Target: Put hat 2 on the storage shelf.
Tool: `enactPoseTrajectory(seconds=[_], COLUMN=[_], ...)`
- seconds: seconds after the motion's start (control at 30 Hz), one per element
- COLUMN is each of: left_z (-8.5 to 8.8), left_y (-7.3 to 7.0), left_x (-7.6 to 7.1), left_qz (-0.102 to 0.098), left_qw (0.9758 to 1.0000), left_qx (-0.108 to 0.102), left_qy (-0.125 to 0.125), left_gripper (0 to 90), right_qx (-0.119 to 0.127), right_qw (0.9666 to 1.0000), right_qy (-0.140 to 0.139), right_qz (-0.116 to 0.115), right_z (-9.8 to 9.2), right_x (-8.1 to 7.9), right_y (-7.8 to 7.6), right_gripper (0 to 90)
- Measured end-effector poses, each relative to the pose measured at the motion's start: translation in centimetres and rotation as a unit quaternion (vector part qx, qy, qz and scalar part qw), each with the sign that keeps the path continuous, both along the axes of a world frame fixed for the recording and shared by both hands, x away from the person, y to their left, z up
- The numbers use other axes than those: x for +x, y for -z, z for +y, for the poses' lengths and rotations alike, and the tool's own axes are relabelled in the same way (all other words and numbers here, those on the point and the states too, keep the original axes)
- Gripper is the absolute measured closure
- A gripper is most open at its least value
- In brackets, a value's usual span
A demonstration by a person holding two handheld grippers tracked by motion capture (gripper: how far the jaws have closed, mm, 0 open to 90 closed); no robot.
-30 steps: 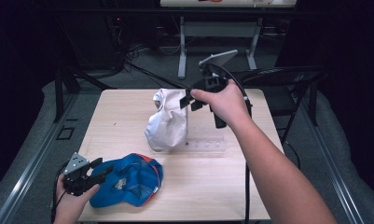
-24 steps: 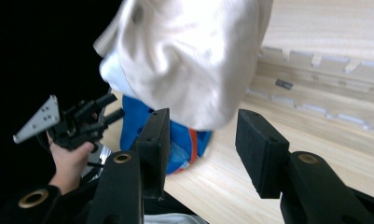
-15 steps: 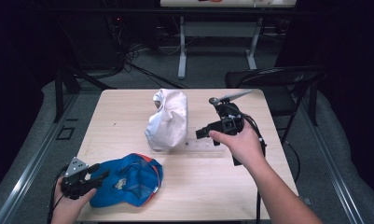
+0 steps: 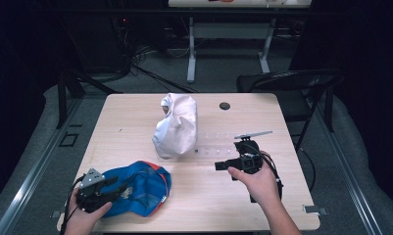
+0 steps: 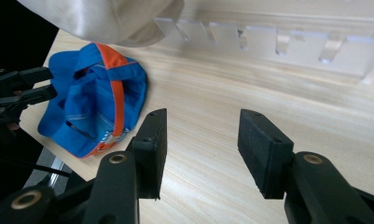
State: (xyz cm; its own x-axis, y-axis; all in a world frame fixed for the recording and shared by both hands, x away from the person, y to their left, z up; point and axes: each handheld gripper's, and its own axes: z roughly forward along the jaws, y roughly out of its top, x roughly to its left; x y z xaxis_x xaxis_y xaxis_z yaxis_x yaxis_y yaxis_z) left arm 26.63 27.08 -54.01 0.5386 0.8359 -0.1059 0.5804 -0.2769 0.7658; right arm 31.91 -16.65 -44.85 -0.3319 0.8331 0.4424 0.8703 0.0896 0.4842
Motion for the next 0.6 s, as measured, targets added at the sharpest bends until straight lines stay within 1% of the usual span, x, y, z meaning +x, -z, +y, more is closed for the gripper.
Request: enactPoseTrajectory(seconds=[0.03, 0.1, 0.13, 0.17, 0.2, 0.23, 0.27, 0.33, 0.37, 0.4, 0.43, 0.47, 0.53, 0.57, 0.6], left_z=[-0.5, -1.3, -1.7, -2.2, -2.7, -3.3, -3.8, -4.7, -5.1, -5.3, -5.6, -5.7, -6.0, -6.2, -6.3], left_y=[-0.1, -0.4, -0.6, -0.9, -1.1, -1.2, -1.2, -0.9, -0.6, -0.5, -0.3, -0.2, 0.0, 0.1, 0.1], left_x=[0.1, 0.1, 0.1, 0.1, 0.1, 0.0, 0.1, 0.3, 0.6, 0.7, 0.8, 1.0, 1.1, 1.2, 1.3], left_qz=[0.002, 0.006, 0.009, 0.008, 0.007, 0.007, 0.003, 0.009, 0.017, 0.017, 0.016, 0.018, 0.019, 0.016, 0.021], left_qw=[1.0000, 1.0000, 0.9999, 0.9999, 0.9998, 0.9998, 0.9997, 0.9992, 0.9986, 0.9984, 0.9979, 0.9973, 0.9969, 0.9971, 0.9970], left_qx=[0.000, -0.001, -0.008, -0.011, -0.010, -0.003, 0.010, 0.028, 0.039, 0.045, 0.053, 0.060, 0.065, 0.063, 0.059], left_qy=[0.005, 0.001, 0.002, 0.009, 0.015, 0.020, 0.024, 0.027, 0.032, 0.032, 0.033, 0.038, 0.040, 0.040, 0.045], left_gripper=[49.1, 48.8, 48.3, 47.6, 47.0, 47.0, 47.9, 53.4, 60.0, 66.7, 70.9, 78.4, 86.4, 88.2, 88.8], right_qx=[0.001, 0.005, 0.009, 0.014, 0.021, 0.025, 0.026, 0.031, 0.038, 0.043, 0.047, 0.049, 0.054, 0.056, 0.056], right_qw=[1.0000, 0.9999, 0.9999, 0.9998, 0.9997, 0.9995, 0.9995, 0.9993, 0.9990, 0.9989, 0.9987, 0.9986, 0.9983, 0.9982, 0.9981], right_qy=[0.003, 0.009, 0.012, 0.013, 0.015, 0.017, 0.016, 0.020, 0.022, 0.019, 0.019, 0.017, 0.019, 0.020, 0.026], right_qz=[0.001, -0.002, -0.002, 0.001, 0.002, 0.002, 0.004, 0.004, 0.004, 0.006, 0.005, 0.007, 0.004, 0.004, 0.002], right_z=[-0.1, -0.3, -0.4, -0.4, -0.5, -0.5, -0.6, -0.6, -0.6, -0.6, -0.6, -0.7, -0.7, -0.8, -0.9], right_x=[-0.1, -0.3, -0.3, -0.4, -0.5, -0.5, -0.6, -0.7, -0.7, -0.7, -0.7, -0.8, -0.9, -0.9, -1.0], right_y=[0.2, 0.9, 1.2, 1.5, 1.8, 2.1, 2.2, 2.5, 2.7, 2.9, 3.0, 3.1, 3.4, 3.6, 3.7], right_gripper=[52.7, 52.7, 52.7, 52.7, 52.7, 52.6, 52.5, 52.1, 52.0, 52.1, 52.1, 52.1, 52.3, 52.7, 53.1])
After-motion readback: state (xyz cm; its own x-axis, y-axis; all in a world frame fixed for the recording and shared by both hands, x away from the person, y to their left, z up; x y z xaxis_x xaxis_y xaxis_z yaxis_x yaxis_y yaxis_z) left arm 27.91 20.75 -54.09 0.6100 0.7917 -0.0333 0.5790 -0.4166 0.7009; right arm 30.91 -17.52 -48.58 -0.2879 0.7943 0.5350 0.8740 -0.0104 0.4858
